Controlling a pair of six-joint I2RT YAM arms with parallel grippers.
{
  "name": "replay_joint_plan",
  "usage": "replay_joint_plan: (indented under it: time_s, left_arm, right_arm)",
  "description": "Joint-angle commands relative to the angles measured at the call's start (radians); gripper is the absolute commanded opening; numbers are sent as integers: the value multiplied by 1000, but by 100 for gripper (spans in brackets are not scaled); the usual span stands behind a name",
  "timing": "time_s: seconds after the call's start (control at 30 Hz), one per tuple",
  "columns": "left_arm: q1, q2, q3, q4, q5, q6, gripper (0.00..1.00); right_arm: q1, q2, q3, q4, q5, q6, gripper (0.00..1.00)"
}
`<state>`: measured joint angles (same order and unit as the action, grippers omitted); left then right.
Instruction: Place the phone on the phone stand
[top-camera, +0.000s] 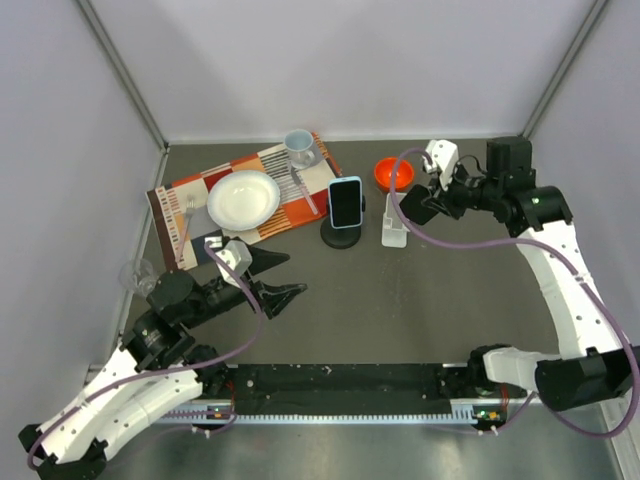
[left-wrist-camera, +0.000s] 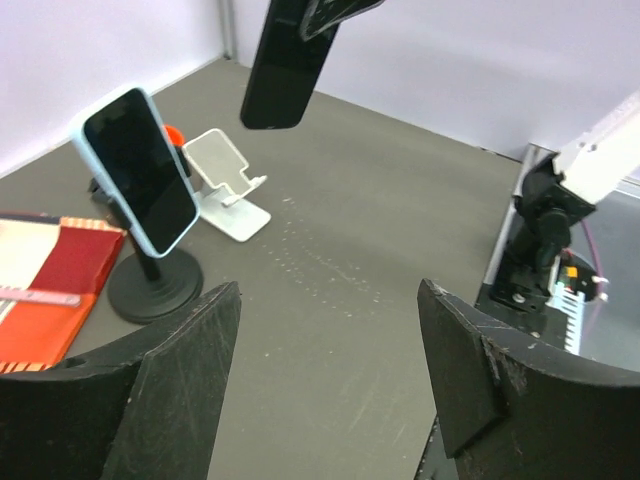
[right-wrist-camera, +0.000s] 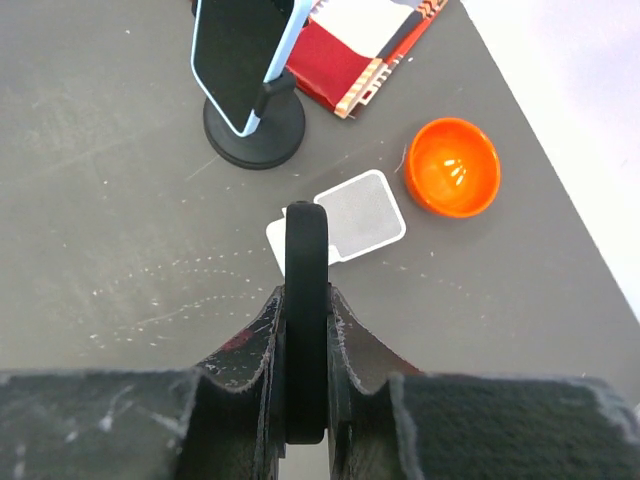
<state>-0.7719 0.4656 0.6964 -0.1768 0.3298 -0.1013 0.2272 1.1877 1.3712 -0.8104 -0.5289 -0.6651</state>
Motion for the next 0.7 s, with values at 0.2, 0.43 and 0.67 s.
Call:
replay_joint_plan:
  time_s: [0.2, 0.43, 0.67]
  left_arm:
    - [5, -93, -98, 43, -179, 2, 78]
    - [5, -87, -118, 59, -202, 6, 78]
    - [0, -74, -120, 54, -227, 15, 78]
  right_arm:
    - [-55, 350, 428, -410, -183, -453, 0]
    - [-55, 515, 635, -524, -114, -524, 0]
    - [-40, 624, 723, -585, -148, -516, 0]
